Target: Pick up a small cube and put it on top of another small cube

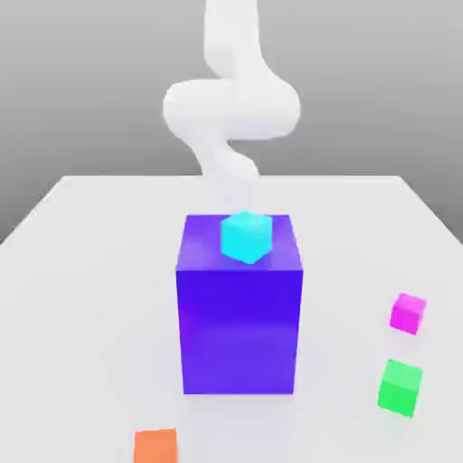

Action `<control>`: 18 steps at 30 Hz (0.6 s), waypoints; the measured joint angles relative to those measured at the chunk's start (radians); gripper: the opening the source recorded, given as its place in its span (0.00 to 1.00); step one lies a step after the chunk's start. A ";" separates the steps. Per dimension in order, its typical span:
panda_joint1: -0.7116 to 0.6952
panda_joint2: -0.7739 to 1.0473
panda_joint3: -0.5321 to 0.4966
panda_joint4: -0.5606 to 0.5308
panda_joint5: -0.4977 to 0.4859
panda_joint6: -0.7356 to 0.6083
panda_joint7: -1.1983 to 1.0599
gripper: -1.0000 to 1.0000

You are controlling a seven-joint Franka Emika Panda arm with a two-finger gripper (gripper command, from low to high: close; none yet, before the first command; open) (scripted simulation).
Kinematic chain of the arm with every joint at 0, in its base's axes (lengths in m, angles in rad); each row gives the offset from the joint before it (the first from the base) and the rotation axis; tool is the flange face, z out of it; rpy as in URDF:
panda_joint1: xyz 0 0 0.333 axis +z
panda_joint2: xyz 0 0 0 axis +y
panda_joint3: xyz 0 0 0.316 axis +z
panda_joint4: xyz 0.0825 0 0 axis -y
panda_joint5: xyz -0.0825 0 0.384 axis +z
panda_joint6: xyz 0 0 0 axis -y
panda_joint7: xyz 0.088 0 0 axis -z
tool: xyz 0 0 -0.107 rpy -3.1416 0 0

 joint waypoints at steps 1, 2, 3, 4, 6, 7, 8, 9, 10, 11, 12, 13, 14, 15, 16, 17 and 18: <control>0.034 0.023 -0.008 -0.013 0.008 0.014 -0.048 0.50; 0.066 0.046 -0.016 -0.025 0.017 0.028 -0.093 0.50; 0.097 0.068 -0.022 -0.037 0.025 0.041 -0.138 0.50; 0.127 0.090 -0.029 -0.049 0.033 0.055 -0.183 0.50; 0.186 0.134 -0.039 -0.072 0.049 0.081 -0.272 0.50; 0.216 0.156 -0.044 -0.083 0.057 0.094 -0.316 0.50; 0.245 0.178 -0.049 -0.095 0.066 0.107 -0.360 0.50; 0.273 0.200 -0.053 -0.107 0.074 0.120 -0.404 0.50; 0.301 0.222 -0.055 -0.118 0.082 0.132 -0.448 0.50; 0.329 0.244 -0.058 -0.130 0.090 0.145 -0.493 0.50; 0.357 0.265 -0.061 -0.141 0.098 0.158 -0.536 0.50; 0.384 0.287 -0.062 -0.153 0.106 0.171 -0.580 0.50; 0.411 0.309 -0.063 -0.164 0.114 0.184 -0.624 0.50; 0.437 0.331 -0.064 -0.176 0.121 0.197 -0.668 0.50; 0.462 0.353 -0.063 -0.187 0.129 0.210 -0.712 0.50; 0.486 0.375 -0.061 -0.199 0.137 0.223 -0.755 0.50; 0.511 0.397 -0.060 -0.211 0.143 0.235 -0.798 0.50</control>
